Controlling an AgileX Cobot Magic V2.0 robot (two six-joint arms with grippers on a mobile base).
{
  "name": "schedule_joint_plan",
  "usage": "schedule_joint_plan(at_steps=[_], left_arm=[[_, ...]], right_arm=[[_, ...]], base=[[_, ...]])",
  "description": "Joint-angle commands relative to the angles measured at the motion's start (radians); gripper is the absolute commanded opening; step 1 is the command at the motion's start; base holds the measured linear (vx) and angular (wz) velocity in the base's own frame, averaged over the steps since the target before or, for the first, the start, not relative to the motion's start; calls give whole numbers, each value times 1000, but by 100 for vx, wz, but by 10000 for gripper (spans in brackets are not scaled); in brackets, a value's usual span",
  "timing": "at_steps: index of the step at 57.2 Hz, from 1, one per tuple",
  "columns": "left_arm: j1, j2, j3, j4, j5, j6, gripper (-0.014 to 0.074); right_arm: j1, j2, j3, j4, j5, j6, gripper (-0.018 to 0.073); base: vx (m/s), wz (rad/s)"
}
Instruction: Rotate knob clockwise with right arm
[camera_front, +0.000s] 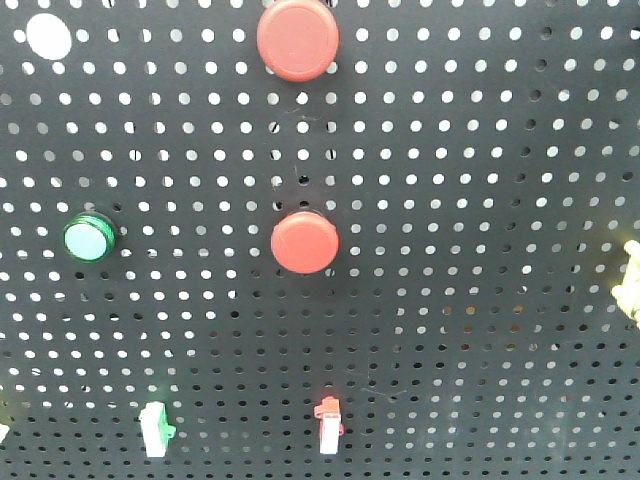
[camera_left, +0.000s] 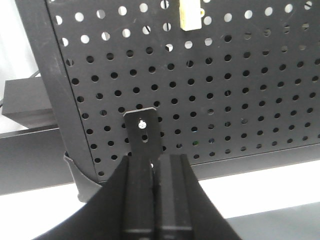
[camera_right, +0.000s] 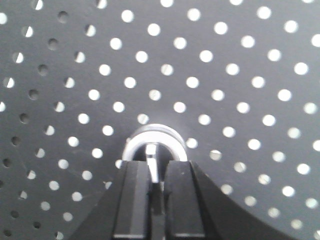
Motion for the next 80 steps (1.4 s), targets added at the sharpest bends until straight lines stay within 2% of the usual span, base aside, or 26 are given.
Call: schedule_joint_plan(at_steps=[1,15,24,32,40,44,56,75,80], left_arm=[[-8,-17,33,-6,-85,-2,-6],[-8,-17,33,-6,-85,-2,-6],[-8,-17,33,-6,-85,-2,-6],[-8,-17,33,-6,-85,-2,-6],[-8,-17,33,-6,-85,-2,-6],[-8,-17,33,-6,-85,-2,-6],[-8,-17,33,-6,-85,-2,-6],[-8,-17,33,-6,-85,-2,-6],[-8,-17,33,-6,-85,-2,-6]], right_arm=[[-4,14,-26,-80,-40,5,176],[-4,45,-26,-158,-20,66,176],[-6,48,-26,-172,-15,95,176],[-6,48,-26,-171,1,185,111],[-6,48,-26,-171,20,346,-15],[-6,48,-26,-171,20,413,-13],[-3,48,-26,-157,18,700,-9],[-3,48,-26,-167,-64,1247,-8],[-3,48,-26,-177,-70,1355,-8]], base=[[0,0],[0,0],[0,0],[0,0],[0,0],[0,0],[0,0],[0,0],[0,0]])
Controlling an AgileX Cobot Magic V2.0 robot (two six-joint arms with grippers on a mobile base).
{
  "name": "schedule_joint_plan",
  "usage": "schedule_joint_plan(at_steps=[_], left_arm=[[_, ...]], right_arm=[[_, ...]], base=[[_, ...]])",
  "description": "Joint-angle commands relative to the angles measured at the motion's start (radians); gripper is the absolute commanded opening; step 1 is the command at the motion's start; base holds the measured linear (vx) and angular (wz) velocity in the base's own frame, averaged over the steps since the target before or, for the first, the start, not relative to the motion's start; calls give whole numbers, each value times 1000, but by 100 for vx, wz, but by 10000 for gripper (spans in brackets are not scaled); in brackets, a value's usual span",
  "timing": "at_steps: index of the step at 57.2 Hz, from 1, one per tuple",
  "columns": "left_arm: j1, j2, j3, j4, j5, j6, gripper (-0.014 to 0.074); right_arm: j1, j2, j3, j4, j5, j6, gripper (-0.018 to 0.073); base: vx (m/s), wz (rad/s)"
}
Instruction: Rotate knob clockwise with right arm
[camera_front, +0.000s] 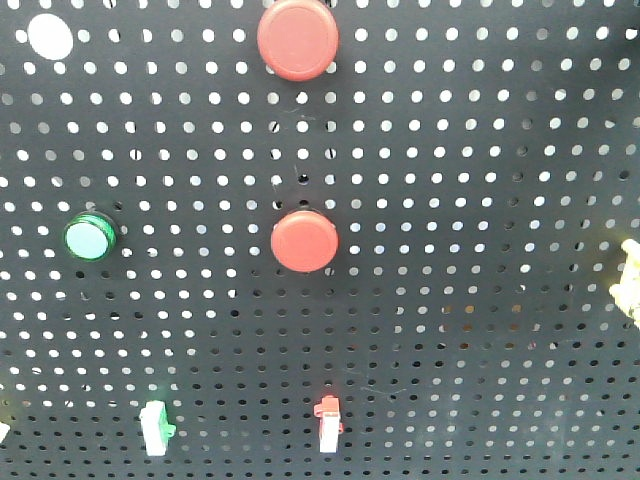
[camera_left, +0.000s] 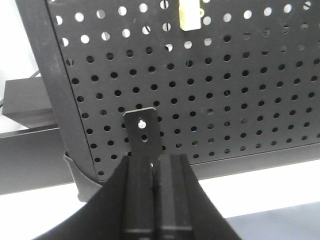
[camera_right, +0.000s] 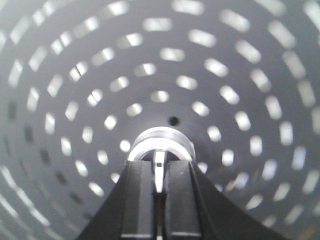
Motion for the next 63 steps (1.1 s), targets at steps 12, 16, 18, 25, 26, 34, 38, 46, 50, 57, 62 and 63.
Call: schedule_joint_plan(at_steps=[12,16,18,25,26,34,38,46,50,57,62,63], left_arm=[[-8,-17,33,-6,-85,-2,-6],[-8,-17,33,-6,-85,-2,-6],[-8,-17,33,-6,-85,-2,-6],[-8,-17,33,-6,-85,-2,-6],[-8,-17,33,-6,-85,-2,-6],[-8,-17,33,-6,-85,-2,-6],[-8,-17,33,-6,-85,-2,-6],[-8,-17,33,-6,-85,-2,-6],[-8,-17,33,-6,-85,-2,-6],[-8,-17,33,-6,-85,-2,-6],[-8,-17,33,-6,-85,-2,-6],[-8,-17,33,-6,-85,-2,-6]], right_arm=[[-7,8,-27,-156,-76,210,0],[-7,8,-27,-174,-76,210,15],[-7,8,-27,-184,-76,210,31],[-7,8,-27,-194,-78,210,109],[-7,8,-27,-194,-78,210,121],[-7,8,-27,-194,-78,210,268],[-7,8,-27,-194,-78,205,344],[-7,-22,-27,-140,-108,126,460],[-7,-44,-27,-54,-151,30,468],[-7,-96,-27,137,-160,-181,390],[-7,-129,-27,231,-116,-327,264],[-7,-139,-27,254,-97,-364,221]], base=[[0,0],[0,0],[0,0],[0,0],[0,0],[0,0],[0,0],[0,0],[0,0],[0,0],[0,0],[0,0]])
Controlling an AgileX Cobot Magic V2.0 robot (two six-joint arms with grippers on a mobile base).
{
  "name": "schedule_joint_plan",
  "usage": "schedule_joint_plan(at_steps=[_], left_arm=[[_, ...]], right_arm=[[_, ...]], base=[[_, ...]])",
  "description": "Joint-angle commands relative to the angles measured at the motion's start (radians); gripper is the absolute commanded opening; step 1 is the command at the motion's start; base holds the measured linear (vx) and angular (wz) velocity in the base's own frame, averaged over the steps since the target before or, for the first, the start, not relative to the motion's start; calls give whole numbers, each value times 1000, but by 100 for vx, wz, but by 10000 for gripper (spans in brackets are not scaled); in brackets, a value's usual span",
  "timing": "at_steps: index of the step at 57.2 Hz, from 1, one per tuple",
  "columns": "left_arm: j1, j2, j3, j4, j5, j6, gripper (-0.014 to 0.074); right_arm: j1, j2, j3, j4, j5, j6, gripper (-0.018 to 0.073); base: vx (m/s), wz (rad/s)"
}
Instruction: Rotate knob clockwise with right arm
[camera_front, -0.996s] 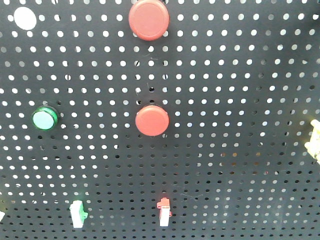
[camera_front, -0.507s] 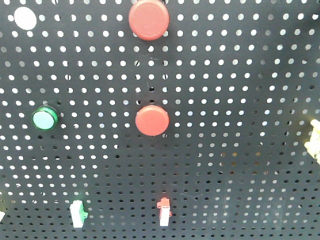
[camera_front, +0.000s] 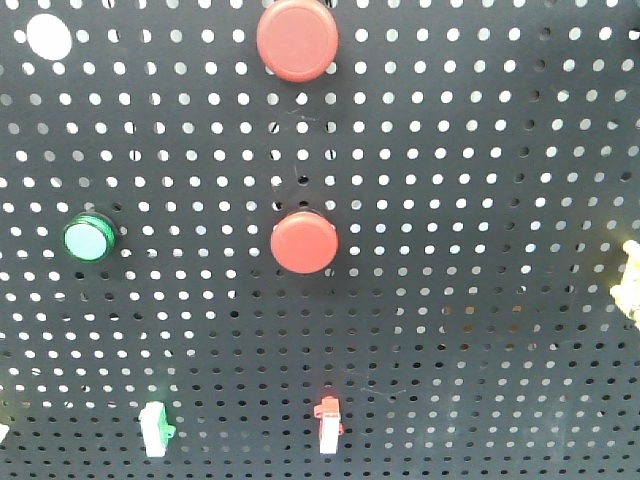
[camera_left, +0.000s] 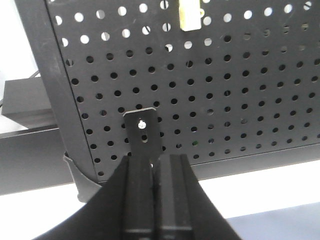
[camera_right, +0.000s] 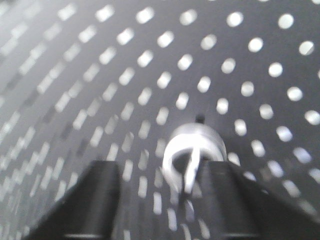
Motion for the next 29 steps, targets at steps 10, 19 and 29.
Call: schedule_joint_plan(at_steps=[10,19,29], left_arm=[[-8,-17,33,-6,-85,-2,-6],[-8,-17,33,-6,-85,-2,-6],[-8,-17,33,-6,-85,-2,-6]], right_arm=[[-6,-110,-28,167,153,-426,-13],[-6,-204,47,256,167,-797,-11],[-6,-371,300,282,81,-960,-8]], base=[[0,0],[0,0],[0,0]])
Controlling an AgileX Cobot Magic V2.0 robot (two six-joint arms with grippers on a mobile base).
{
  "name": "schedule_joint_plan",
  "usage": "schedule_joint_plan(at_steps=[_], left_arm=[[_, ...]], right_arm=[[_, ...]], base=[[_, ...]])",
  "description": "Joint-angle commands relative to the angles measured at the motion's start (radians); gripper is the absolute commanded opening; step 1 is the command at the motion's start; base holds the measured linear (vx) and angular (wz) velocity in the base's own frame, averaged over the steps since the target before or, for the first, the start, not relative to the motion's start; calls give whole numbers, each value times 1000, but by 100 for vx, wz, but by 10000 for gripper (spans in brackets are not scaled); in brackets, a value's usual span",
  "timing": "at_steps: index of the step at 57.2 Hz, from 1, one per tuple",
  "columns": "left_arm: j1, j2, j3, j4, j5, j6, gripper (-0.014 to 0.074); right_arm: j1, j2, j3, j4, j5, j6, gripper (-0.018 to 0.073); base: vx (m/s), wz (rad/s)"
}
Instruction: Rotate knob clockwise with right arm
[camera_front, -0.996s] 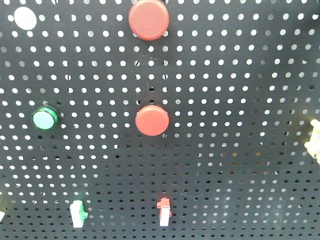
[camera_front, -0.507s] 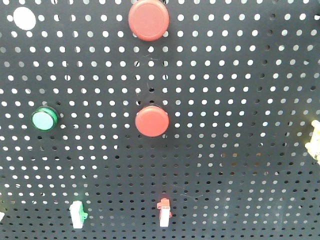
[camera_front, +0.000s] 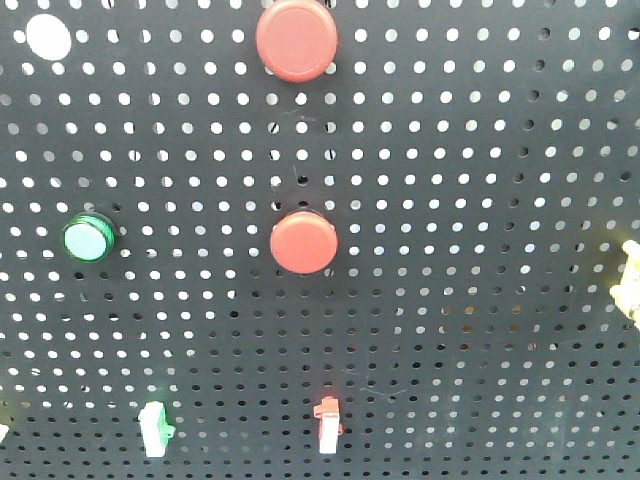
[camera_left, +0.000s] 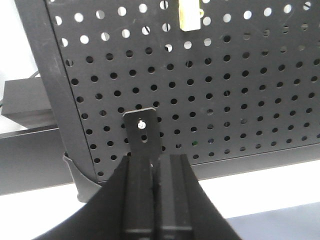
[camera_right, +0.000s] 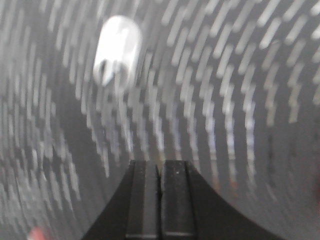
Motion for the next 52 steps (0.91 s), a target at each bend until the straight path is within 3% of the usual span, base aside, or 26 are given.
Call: schedule_joint_plan(at_steps=[1,15,52], left_arm=[[-8,-17,33,-6,-85,-2,-6],[-8,-17,33,-6,-85,-2,-6],[-8,-17,33,-6,-85,-2,-6]], right_arm=[[-6,-62,99,-63,-118,-67,-8],[-6,-174,336,-309,-192,-14,-7],[-6,-177,375,-300,-181,3,-7]], base=[[0,0],[0,0],[0,0]])
